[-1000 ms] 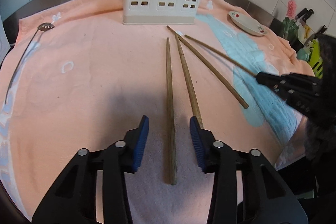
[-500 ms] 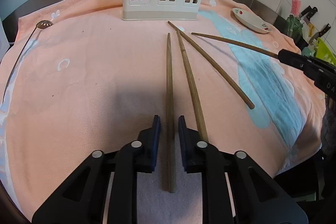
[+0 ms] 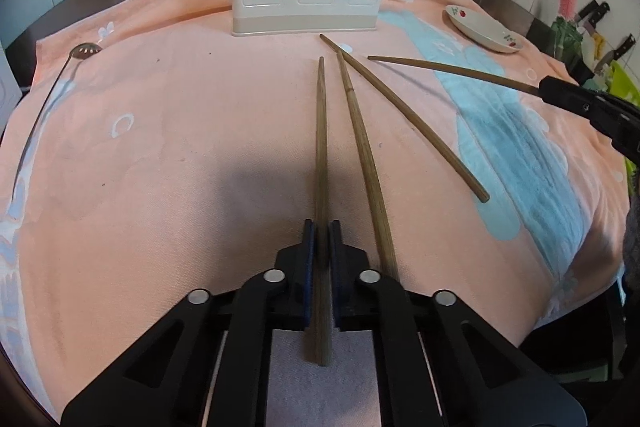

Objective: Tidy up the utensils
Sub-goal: 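Lift the left tool's chopstick into the holder while the right tool inserts its own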

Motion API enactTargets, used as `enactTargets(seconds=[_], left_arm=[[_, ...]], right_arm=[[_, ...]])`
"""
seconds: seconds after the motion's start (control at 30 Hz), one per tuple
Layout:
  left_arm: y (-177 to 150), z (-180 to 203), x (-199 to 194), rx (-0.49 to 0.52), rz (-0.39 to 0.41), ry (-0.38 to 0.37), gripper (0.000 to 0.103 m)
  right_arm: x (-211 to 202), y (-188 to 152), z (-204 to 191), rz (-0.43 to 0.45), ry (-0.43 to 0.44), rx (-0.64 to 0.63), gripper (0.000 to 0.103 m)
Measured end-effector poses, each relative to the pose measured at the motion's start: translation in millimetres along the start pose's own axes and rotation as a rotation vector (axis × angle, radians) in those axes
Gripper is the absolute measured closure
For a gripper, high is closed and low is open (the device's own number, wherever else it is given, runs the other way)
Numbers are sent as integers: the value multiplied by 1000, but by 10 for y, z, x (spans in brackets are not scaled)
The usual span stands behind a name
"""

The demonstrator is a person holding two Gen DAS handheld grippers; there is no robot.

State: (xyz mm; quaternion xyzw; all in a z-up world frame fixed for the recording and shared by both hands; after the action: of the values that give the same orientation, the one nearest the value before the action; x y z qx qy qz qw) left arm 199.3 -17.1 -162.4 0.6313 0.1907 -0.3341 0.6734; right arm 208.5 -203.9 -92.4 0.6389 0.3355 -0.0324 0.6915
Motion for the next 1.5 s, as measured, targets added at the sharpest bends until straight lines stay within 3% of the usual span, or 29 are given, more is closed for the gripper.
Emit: enactTargets(seconds=[0.3, 0.67, 1.13, 1.5], left_arm=[[223, 17, -233, -7, 56, -33, 98], [943, -34, -586, 6, 198, -49, 98], [1600, -91, -522, 24, 232, -66, 98], [2225, -54, -858, 64, 336, -78, 98]], right_arm=[[-64, 178, 41, 28, 12, 13, 97], [-42, 624, -2, 68, 56, -1, 97], [-14, 1565, 187, 98, 81, -7, 97], [-20, 2264, 422, 139, 58, 1, 97]])
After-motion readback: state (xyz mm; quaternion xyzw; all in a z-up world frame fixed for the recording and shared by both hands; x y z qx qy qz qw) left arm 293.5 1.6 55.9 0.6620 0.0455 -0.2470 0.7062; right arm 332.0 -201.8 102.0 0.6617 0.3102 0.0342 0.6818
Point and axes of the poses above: each gripper's, at about its wrist camera, not at the fingertips, and x roughly the way its jaws point, z to its right, y to its top, the point moved 3 cm from there along x, roughly the way its jaws point, and after that the axes turned 11 degrees about z, right-handed, at the moved point
